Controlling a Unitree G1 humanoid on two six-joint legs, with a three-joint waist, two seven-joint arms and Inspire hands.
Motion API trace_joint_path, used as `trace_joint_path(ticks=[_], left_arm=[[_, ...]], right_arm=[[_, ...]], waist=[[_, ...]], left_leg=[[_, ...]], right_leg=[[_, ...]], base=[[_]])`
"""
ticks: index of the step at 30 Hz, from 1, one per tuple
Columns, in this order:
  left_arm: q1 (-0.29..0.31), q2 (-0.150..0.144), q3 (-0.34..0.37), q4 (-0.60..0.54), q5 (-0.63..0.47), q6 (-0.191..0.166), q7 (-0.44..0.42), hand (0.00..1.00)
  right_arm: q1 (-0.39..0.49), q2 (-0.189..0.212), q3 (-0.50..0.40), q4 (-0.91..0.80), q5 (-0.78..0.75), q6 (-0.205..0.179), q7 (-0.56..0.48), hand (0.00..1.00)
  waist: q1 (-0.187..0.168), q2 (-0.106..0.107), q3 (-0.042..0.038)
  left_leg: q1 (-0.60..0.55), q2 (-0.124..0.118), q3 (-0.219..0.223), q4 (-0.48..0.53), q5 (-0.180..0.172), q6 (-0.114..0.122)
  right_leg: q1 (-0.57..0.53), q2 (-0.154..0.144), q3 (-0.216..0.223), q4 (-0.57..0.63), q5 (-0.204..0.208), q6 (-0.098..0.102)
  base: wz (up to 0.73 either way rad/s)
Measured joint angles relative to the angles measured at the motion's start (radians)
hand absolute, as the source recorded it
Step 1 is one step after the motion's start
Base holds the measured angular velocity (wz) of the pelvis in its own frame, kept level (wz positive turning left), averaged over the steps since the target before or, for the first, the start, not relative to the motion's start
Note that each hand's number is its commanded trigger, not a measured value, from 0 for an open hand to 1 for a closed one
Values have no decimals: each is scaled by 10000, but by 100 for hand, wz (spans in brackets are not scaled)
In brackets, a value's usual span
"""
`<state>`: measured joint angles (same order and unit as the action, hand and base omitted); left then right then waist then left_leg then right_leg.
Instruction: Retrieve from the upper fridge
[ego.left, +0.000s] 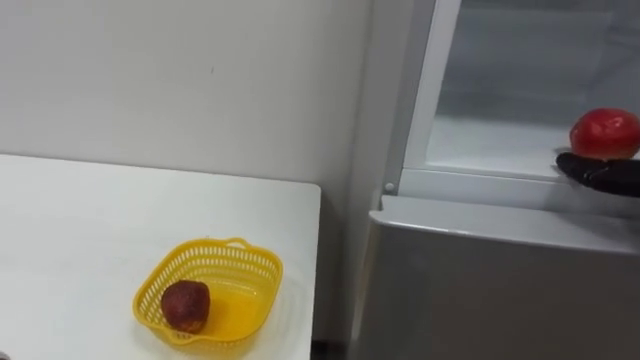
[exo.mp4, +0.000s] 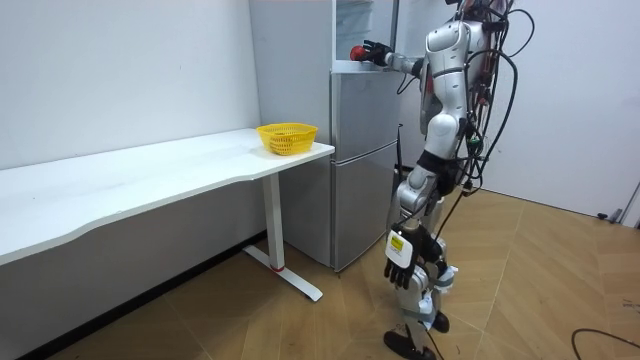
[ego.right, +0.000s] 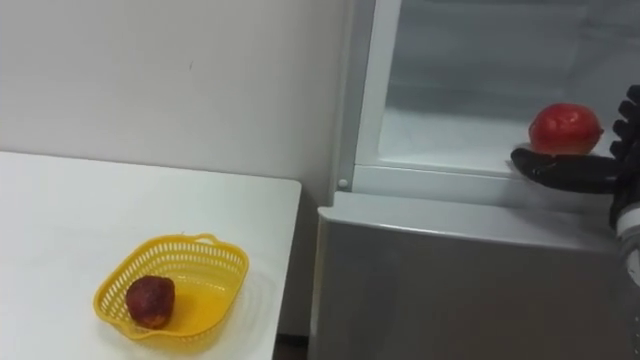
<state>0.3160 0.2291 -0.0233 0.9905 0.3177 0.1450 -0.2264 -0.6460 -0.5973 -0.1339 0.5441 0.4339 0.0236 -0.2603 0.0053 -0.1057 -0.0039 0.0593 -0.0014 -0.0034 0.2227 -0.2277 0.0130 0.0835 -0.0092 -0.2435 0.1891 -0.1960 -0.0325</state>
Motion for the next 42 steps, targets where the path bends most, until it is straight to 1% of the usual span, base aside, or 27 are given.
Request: trace_joint_path(ticks=[1, 3, 5, 7, 9, 13, 16, 20, 23, 24, 27, 31, 34, 37, 38, 39, 40, 41, 42], left_arm=[[0, 7, -13, 13, -6, 7, 0, 0], [27, 59, -47, 20, -12, 27, 0, 0], [27, 112, -48, 22, -9, 54, -7, 0], [27, 169, -47, 23, -6, 90, -23, 0], [25, 229, -44, 24, -6, 90, -30, 0], [26, 274, -47, 16, -9, 86, -22, 0], [30, 274, -48, 10, -21, 67, 6, 0], [31, 285, -34, 23, -92, 3, 16, 0], [32, 314, 13, 19, -82, -15, -41, 0], [47, 346, 13, 21, -85, -14, -51, 0], [57, 376, 8, 12, -85, -14, -62, 0], [61, 432, 1, 16, -83, -15, -118, 0], [44, 527, -40, 16, -80, -19, -102, 0], [47, 533, -100, 16, -9, 13, -23, 0], [55, 534, -116, 17, -9, 18, -9, 0], [69, 534, -136, 18, -9, 23, 1, 0], [70, 534, -154, 18, -9, 31, 2, 0], [62, 536, -207, 13, -8, 48, 4, 0], [61, 535, -221, 11, -9, 62, 3, 0]], right_arm=[[-46, -49, 50, 103, 12, 1, -19, 0], [-53, -280, 369, 309, 50, 2, -107, 0], [-54, -327, 440, 312, 55, 5, -105, 0], [-54, -367, 521, 312, 48, 8, -104, 0], [-55, -508, 753, 311, 47, 9, -82, 0], [-132, -535, 775, 424, 5, 9, -88, 0], [-500, -558, 912, 805, -22, 8, -130, 0], [-838, -790, 1482, 867, -5, 5, -188, 0], [-1210, -823, 1503, 1218, -34, 5, -82, 0], [-1211, -865, 1503, 1375, -21, 5, -29, 0], [-1219, -880, 1503, 1663, -9, 6, 236, 0], [-1406, -880, 1503, 2037, 21, 4, 471, 0], [-1446, -882, 1509, 2287, -11, -101, 529, 0], [-1599, -882, 1536, 2617, -114, -160, 526, 0], [-1610, -884, 1535, 2696, -112, -222, 502, 0], [-1610, -885, 1535, 2700, -110, -229, 445, 33], [-1610, -886, 1535, 2705, -110, -242, 420, 59], [-1610, -902, 1534, 2724, -110, -287, 375, 100], [-1610, -904, 1534, 2743, -109, -332, 322, 100]], waist=[[-2, -9, -6], [8, -69, -18], [29, -121, -15], [30, -165, -35], [31, -205, -45], [37, -252, -29], [29, -264, -21], [82, -284, -14], [38, -357, 5], [53, -413, 3], [67, -487, -1], [125, -485, 1], [250, -470, 9], [329, -417, 47], [342, -372, 80], [395, -366, 84], [437, -359, 89], [479, -342, 99], [498, -322, 109]], left_leg=[[2, -3, -7, 0, 0, 0], [20, -7, -23, 0, 0, 0], [16, -7, -17, -1, 0, 1], [15, -7, -12, -1, 0, 1], [17, -14, -11, 1, 1, 1], [-32, -28, -56, 36, 1, 2], [-160, -27, -31, 96, 1, 2], [-270, -24, -18, 120, 3, 1], [-400, -43, -121, 155, 5, 2], [-402, -50, -160, 155, 5, 2], [-495, -68, -284, 192, 5, 2], [-512, -75, -302, 216, 5, 2], [-491, -63, -291, 215, 12, -8], [-492, -66, -288, 227, 12, -8], [-501, -67, -291, 233, 12, -8], [-533, -66, -295, 232, 13, -9], [-542, -65, -296, 226, 13, -10], [-557, -63, -304, 178, 12, -11], [-562, -63, -313, 168, 13, -14]], right_leg=[[4, -3, -13, 1, 0, 0], [34, -6, -40, 0, 0, 0], [22, -5, -33, 1, 0, 0], [18, -8, -35, 2, 0, 0], [22, -12, -35, 3, 1, 1], [16, -15, -56, 2, 1, 2], [-76, -13, -61, 27, 1, 1], [-236, -18, -41, 140, 0, 0], [-326, -30, -108, 142, -1, 0], [-318, -35, -147, 143, -2, 1], [-338, -47, -256, 142, -2, 2], [-327, -49, -306, 139, -2, 2], [-296, -43, -316, 138, -2, 2], [-278, -48, -326, 139, -2, 1], [-276, -51, -333, 143, -1, 1], [-277, -51, -338, 151, -1, 1], [-284, -51, -339, 154, -1, 1], [-292, -49, -343, 158, -1, 1], [-295, -47, -350, 160, -1, 0]], base=[[5], [2], [0], [0], [0], [1], [0], [0], [6], [12], [11], [4], [0], [0], [0], [0], [0], [0], [0]])
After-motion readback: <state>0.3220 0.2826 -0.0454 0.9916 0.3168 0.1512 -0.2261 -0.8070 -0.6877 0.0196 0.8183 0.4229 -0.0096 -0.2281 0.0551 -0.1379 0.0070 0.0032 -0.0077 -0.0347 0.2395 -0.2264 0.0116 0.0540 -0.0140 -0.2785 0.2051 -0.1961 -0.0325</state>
